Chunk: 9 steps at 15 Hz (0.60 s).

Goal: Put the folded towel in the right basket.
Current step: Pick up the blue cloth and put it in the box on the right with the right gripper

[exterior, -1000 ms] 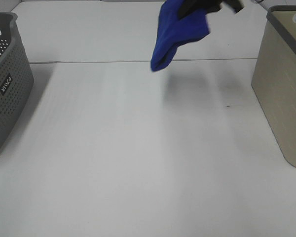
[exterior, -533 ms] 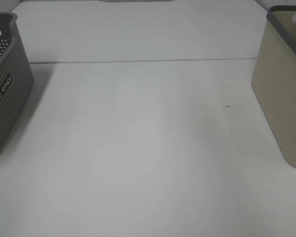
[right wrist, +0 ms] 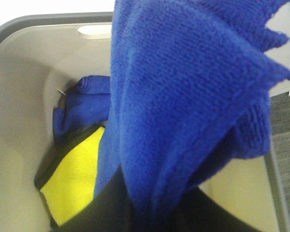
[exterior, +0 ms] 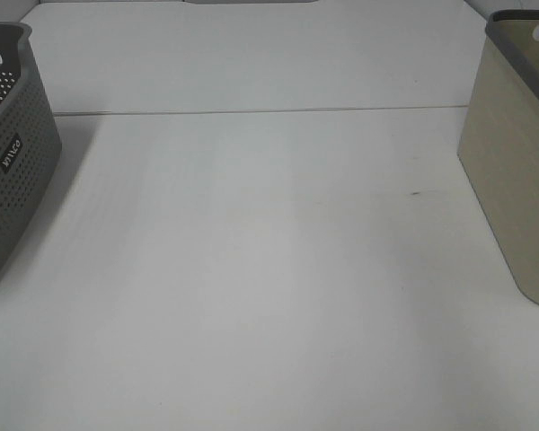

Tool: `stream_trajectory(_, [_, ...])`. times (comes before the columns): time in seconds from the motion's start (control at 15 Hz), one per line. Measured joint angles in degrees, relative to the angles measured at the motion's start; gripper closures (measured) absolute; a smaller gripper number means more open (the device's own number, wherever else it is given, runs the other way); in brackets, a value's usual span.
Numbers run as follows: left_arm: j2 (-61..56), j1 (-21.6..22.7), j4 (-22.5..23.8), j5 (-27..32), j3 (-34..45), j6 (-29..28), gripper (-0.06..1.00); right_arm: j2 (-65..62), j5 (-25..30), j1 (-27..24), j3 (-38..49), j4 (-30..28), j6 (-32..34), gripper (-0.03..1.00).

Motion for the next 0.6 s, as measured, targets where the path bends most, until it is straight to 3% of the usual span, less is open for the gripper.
stream_trajectory(0.07, [0.00,0.00,0.00,0.00,0.00,0.00,-0.04,1.38,0.00,0.00,0.00,0.00,2.81,0.83])
stream_trajectory(0.13, [0.00,0.00,0.00,0.00,0.00,0.00,-0.04,2.69,-0.06,0.00,0.23,0.97,4.53,0.71])
stream_trajectory(0.33, [0.00,0.00,0.00,0.00,0.00,0.00,-0.04,3.38,-0.06,0.11,3.55,2.69,5.61,0.12])
stream_trajectory(0.4, [0.00,0.00,0.00,0.00,0.00,0.00,-0.04,3.44,-0.11,0.11,3.90,2.69,5.61,0.04])
stream_trajectory(0.6, [0.00,0.00,0.00,0.00,0.00,0.00,-0.04,3.38,-0.11,0.11,4.01,4.41,5.79,-0.01])
